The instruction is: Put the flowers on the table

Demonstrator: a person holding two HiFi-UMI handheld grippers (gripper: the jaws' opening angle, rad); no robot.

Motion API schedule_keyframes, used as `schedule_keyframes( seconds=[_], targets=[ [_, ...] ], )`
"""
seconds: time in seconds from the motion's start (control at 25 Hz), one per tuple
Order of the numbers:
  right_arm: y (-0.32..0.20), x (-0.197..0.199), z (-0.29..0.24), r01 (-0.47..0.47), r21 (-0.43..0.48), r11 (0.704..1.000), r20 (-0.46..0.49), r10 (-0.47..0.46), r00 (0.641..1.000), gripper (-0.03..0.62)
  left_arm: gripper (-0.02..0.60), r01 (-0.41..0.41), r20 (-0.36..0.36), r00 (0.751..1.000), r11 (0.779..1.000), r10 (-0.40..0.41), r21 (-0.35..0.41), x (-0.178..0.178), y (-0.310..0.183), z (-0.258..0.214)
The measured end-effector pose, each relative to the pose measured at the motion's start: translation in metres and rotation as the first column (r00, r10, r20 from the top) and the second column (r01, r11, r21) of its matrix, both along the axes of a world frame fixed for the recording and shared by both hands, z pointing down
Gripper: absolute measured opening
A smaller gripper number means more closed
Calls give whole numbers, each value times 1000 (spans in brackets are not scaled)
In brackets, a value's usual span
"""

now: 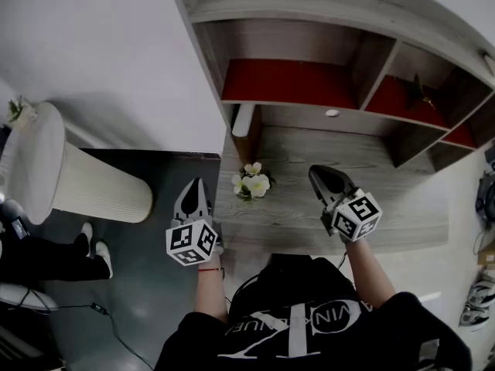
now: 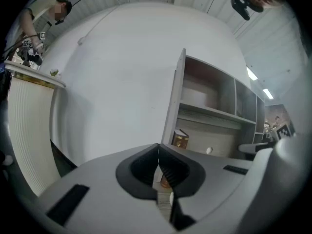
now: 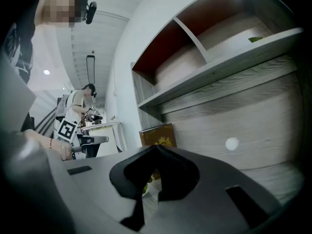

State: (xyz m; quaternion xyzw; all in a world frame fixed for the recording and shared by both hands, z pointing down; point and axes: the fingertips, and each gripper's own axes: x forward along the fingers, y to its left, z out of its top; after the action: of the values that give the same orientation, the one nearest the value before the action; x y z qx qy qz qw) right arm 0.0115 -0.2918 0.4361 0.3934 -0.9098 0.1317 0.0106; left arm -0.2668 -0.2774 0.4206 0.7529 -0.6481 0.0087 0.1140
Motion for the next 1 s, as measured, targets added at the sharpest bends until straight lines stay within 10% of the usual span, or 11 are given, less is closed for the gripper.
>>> schedule_keyframes(
  seconds=[1.0],
  targets=[
    [-20, -4, -52, -1, 121, 993, 33, -3, 999, 9, 5, 32, 50, 998, 993, -38, 118, -17, -3, -51]
  ],
)
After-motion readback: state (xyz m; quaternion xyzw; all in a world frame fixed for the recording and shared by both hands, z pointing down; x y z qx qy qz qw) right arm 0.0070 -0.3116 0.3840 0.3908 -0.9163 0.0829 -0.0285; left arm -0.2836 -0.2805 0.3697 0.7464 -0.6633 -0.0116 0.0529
